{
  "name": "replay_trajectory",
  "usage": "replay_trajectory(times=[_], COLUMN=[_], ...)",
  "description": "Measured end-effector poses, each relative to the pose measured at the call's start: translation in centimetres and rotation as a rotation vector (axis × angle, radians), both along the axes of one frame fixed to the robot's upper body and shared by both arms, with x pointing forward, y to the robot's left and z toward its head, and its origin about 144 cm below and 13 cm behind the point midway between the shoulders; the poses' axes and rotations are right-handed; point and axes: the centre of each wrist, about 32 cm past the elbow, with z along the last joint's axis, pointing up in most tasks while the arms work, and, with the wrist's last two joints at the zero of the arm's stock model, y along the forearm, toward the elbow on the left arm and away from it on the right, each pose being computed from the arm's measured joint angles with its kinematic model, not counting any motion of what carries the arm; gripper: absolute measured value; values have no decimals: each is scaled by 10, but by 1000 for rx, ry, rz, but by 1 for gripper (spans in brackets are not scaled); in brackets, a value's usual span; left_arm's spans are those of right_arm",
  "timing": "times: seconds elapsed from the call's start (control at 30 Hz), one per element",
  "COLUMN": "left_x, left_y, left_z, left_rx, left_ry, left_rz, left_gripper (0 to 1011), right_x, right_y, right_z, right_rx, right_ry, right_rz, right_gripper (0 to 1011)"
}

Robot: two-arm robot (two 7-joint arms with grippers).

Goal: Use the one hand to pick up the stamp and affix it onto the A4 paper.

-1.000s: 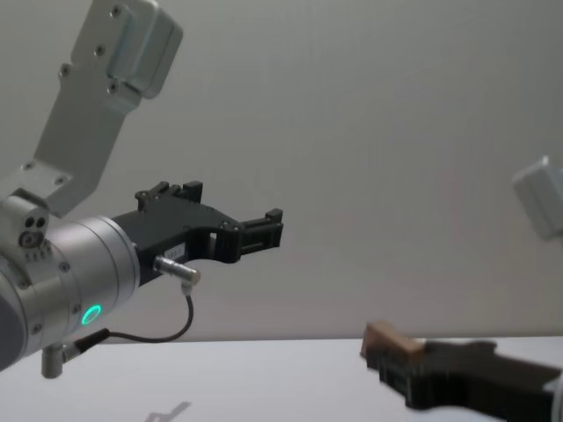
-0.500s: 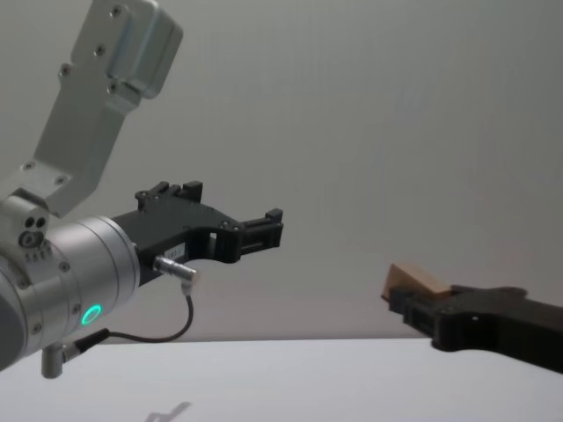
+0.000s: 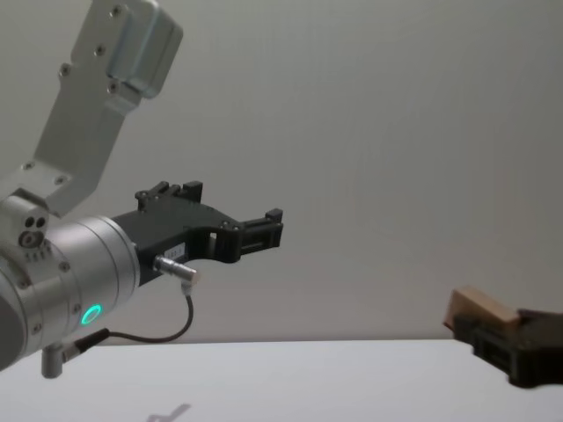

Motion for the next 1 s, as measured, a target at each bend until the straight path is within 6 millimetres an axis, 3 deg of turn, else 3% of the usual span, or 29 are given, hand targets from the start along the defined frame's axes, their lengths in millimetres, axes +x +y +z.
replay_trajectory(times=[0.63, 1.0], left_x=[0, 0], left_y=[0, 0], left_z=[0, 0], left_rx=[0, 0], left_ry=[0, 0], left_rz=[0, 0], left_gripper=[1001, 1001], right_x=[-23, -33], right_y=[-45, -59], right_z=[-23, -32], right_rx=[-89, -118], right_ry=[36, 52], right_rz=[-44, -57], right_gripper=[221, 221])
